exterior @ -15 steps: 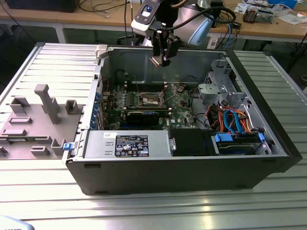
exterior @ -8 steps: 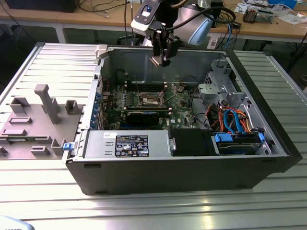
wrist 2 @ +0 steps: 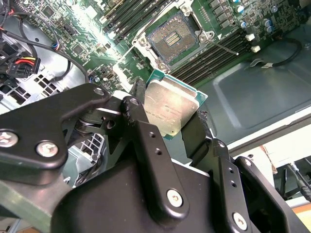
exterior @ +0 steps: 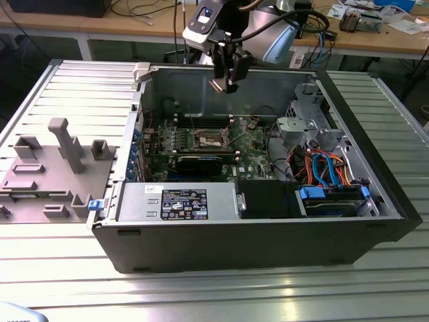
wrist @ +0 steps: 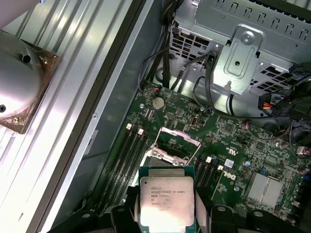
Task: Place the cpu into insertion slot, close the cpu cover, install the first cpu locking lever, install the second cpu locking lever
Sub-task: 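Place the cpu into insertion slot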
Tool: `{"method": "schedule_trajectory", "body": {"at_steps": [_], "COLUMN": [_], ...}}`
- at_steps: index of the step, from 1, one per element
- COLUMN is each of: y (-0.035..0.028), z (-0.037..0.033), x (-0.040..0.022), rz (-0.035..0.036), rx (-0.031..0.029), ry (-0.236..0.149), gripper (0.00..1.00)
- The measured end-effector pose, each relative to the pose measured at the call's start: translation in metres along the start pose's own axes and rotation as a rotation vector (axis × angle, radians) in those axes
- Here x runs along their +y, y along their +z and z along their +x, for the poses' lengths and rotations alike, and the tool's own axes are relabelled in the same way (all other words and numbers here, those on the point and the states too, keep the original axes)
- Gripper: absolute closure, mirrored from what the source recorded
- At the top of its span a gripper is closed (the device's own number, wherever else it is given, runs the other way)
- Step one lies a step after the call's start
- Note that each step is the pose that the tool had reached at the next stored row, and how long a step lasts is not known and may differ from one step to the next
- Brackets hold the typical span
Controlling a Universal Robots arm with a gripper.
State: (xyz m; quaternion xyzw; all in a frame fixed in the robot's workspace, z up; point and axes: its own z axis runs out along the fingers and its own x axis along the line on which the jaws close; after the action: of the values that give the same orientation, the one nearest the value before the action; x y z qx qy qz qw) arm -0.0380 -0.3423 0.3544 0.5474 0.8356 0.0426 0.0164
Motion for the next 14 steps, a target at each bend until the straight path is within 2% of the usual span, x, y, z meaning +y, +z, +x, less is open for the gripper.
{"method": "schedule_trajectory", "body": {"at_steps": [14], "y": [0.0000], "z": [0.0000], "x": [0.0000], "rz": [-0.0003], "rx": [-0.0012], "ry": [0.014], "gripper": [0.45]}}
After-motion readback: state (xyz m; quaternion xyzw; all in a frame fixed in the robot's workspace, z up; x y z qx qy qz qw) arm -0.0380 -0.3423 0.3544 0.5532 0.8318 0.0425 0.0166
